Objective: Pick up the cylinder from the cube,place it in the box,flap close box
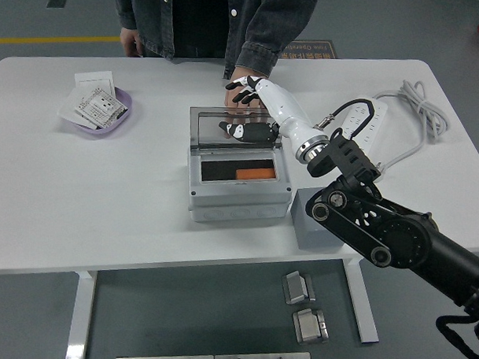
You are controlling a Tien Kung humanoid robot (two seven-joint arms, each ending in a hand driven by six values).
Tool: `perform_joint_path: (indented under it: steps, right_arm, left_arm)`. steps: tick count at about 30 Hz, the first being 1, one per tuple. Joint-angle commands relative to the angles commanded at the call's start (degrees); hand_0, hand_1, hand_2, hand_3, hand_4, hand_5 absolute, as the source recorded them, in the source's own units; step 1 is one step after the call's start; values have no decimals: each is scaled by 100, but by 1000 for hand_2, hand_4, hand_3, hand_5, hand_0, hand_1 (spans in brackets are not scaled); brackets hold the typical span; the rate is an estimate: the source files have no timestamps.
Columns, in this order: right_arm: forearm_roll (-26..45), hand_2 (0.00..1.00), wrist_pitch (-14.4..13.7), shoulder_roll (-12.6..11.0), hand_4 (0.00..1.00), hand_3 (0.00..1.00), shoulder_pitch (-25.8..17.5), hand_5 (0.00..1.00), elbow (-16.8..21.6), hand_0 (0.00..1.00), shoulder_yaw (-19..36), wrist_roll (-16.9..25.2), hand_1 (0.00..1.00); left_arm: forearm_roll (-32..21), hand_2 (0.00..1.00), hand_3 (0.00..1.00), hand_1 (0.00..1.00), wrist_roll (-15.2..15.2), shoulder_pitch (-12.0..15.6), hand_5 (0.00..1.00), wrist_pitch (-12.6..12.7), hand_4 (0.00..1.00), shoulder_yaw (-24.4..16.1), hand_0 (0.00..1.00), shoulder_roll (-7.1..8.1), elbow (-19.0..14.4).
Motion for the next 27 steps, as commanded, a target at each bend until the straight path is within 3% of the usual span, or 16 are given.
perform_joint_path:
  steps: [8,12,17,27]
  right_arm:
    - [475,632,-58,198,840,736,196,251,-817,730,-185,247,627]
    - [590,631,-73,241,840,736,179,255,-1010,731,-324,299,625]
    - [463,631,-72,135,846,734,99,260,-747,731,-400,213,621]
    - [160,634,-74,-324,837,733,-121,283,178,732,-618,-27,621]
  left_arm:
    - [36,477,607,635,20,-33,307,-11,658,16,640,-1,0]
    - [37,477,607,635,11,-51,305,-15,656,32,640,-10,0]
    - [46,477,606,636,14,-46,306,-13,656,29,641,-11,0]
    - [68,478,607,636,-8,-60,304,-10,654,6,641,16,0]
